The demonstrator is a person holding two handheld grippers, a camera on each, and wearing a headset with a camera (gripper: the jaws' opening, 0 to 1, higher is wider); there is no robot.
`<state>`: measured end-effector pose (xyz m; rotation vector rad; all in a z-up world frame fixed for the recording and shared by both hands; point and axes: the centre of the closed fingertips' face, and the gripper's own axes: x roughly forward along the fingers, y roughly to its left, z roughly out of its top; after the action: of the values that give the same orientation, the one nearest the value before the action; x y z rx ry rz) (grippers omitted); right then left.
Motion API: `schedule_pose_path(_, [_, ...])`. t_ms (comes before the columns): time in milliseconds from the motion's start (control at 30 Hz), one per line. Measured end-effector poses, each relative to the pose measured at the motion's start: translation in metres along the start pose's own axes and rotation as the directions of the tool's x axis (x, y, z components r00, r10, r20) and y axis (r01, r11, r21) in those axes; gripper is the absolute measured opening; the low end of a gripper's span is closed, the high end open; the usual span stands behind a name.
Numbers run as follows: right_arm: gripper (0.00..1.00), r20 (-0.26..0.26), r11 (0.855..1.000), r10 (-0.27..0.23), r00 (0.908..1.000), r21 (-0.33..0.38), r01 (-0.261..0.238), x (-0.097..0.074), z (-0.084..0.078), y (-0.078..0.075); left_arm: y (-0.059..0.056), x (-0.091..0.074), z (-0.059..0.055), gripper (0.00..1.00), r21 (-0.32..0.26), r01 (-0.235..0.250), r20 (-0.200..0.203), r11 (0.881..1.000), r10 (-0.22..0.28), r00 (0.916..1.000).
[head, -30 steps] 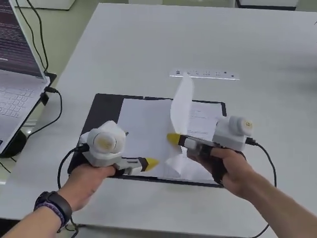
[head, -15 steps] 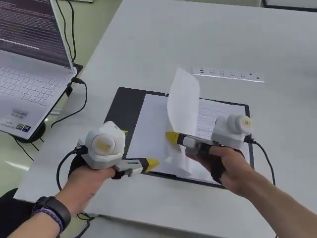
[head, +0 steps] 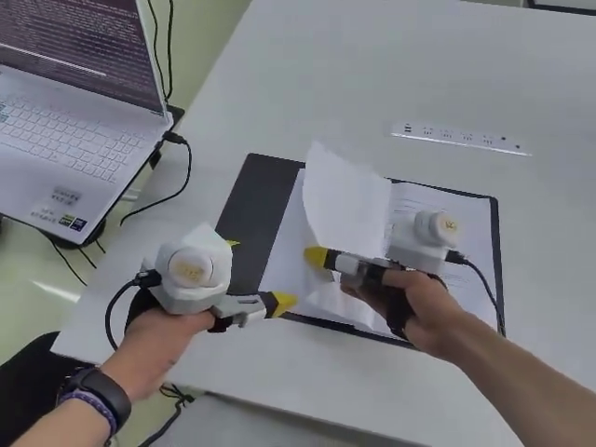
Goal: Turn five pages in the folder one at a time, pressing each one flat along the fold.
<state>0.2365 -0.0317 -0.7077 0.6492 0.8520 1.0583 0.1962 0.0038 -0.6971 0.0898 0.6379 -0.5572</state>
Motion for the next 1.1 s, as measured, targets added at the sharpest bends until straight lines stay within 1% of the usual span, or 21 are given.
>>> schedule_pose_path(67, [0.0,-0.008,1.0,-0.006,1.0,0.015,0.006,0.004,-0.003,-0.002,0.0,-0.001,-0.001,0.73,-0.003,0.0,-0.001,1.0,0.0,1.0])
schedule_pose_path(200, [0.0,-0.025,0.999,-0.022,0.9994,0.037,0.023,0.013,-0.007,-0.01,0.003,-0.001,-0.004,0.73,-0.016,-0.004,0.002,1.0,0.004,1.0])
schedule_pose_path(333, [0.0,-0.053,0.997,-0.059,0.9969,0.054,0.062,0.024,-0.017,-0.022,0.005,-0.001,-0.006,0.73,-0.031,-0.006,0.008,0.999,0.006,1.0])
schedule_pose_path(400, [0.0,-0.058,0.996,-0.067,0.996,0.051,0.07,0.029,-0.019,-0.026,0.004,-0.002,-0.008,0.74,-0.033,-0.004,0.008,0.999,0.005,1.0])
schedule_pose_path(533, [0.0,-0.072,0.996,-0.079,0.9943,0.042,0.082,0.038,-0.025,-0.031,0.005,-0.003,-0.011,0.73,-0.047,-0.009,0.014,0.999,0.009,0.9999])
schedule_pose_path(600, [0.0,-0.084,0.994,-0.092,0.9922,0.043,0.096,0.042,-0.028,-0.036,0.006,-0.005,-0.011,0.74,-0.056,-0.011,0.021,0.998,0.012,0.9997])
schedule_pose_path(700, [0.0,-0.098,0.992,-0.111,0.989,0.055,0.117,0.048,-0.032,-0.042,0.006,-0.006,-0.013,0.74,-0.056,-0.009,0.018,0.998,0.01,0.9998])
schedule_pose_path(800, [0.01,-0.117,0.989,-0.137,0.9836,0.036,0.142,0.052,-0.036,-0.051,0.008,-0.008,-0.017,0.74,-0.06,-0.011,0.015,0.998,0.012,0.9998])
schedule_pose_path(900, [0.06,-0.128,0.987,-0.142,0.9815,0.051,0.15,0.055,-0.039,-0.056,0.01,-0.008,-0.02,0.74,-0.069,-0.014,0.012,0.998,0.015,0.9998])
schedule_pose_path(967, [0.08,-0.133,0.987,-0.143,0.9809,0.054,0.151,0.056,-0.041,-0.057,0.01,-0.008,-0.021,0.74,-0.072,-0.016,0.009,0.997,0.016,0.9998])
schedule_pose_path(1033, [0.09,-0.126,0.989,-0.136,0.9825,0.047,0.143,0.055,-0.04,-0.056,0.011,-0.007,-0.023,0.73,-0.062,-0.019,-0.004,0.998,0.019,0.9998])
schedule_pose_path(1100, [0.12,-0.124,0.991,-0.126,0.9842,0.034,0.131,0.056,-0.04,-0.054,0.011,-0.007,-0.023,0.73,-0.061,-0.019,-0.004,0.998,0.019,0.9998])
